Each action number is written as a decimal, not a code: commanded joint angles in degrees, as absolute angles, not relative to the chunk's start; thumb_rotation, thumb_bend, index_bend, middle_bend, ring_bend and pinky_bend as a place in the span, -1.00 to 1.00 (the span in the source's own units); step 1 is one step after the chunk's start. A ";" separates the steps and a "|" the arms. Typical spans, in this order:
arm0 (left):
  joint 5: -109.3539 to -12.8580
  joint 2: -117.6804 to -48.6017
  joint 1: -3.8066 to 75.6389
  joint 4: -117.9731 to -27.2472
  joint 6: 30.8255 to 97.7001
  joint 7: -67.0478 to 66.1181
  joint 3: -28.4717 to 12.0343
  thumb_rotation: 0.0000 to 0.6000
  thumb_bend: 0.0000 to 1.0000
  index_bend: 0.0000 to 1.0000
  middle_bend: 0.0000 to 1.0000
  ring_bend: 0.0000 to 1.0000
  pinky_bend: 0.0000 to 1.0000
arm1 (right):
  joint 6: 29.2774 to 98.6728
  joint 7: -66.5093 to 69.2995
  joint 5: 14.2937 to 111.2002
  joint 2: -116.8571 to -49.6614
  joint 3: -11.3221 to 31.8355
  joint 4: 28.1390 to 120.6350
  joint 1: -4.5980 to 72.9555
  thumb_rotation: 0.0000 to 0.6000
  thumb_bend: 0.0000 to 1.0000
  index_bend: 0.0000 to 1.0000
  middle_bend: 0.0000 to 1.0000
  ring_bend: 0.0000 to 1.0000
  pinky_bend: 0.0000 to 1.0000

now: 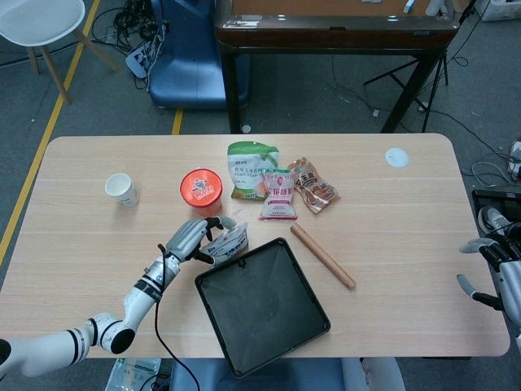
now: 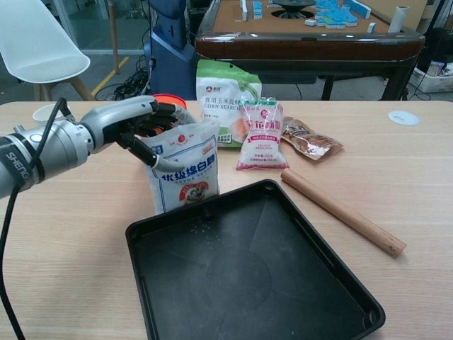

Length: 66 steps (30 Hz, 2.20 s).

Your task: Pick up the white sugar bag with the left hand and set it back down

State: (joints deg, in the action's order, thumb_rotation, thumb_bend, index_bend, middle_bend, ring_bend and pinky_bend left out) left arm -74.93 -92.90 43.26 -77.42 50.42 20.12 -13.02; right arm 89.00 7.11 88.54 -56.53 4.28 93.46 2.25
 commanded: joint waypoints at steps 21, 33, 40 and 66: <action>-73.75 -86.32 41.51 -84.69 52.82 20.81 -14.03 1.00 -0.65 -0.48 -0.37 -0.43 -0.18 | 89.13 7.28 89.13 -56.72 4.43 93.35 2.65 1.00 -0.49 -0.23 -0.29 -0.57 -0.55; -73.90 -77.90 39.17 -93.22 55.73 23.48 -16.01 1.00 -0.65 -0.49 -0.39 -0.44 -0.19 | 88.67 7.54 89.17 -57.03 4.55 92.97 3.18 1.00 -0.49 -0.23 -0.29 -0.57 -0.55; -71.37 -73.82 36.81 -94.29 59.19 21.01 -17.14 1.00 -0.65 -0.49 -0.39 -0.44 -0.19 | 87.74 7.49 88.47 -57.10 4.65 92.83 3.58 1.00 -0.49 -0.23 -0.29 -0.57 -0.55; -75.23 -65.67 11.66 -98.56 90.19 -3.62 -4.06 1.00 -0.65 -0.49 -0.42 -0.47 -0.36 | 84.95 9.63 95.17 -58.24 2.59 92.15 7.34 1.00 -0.49 -0.23 -0.29 -0.57 -0.55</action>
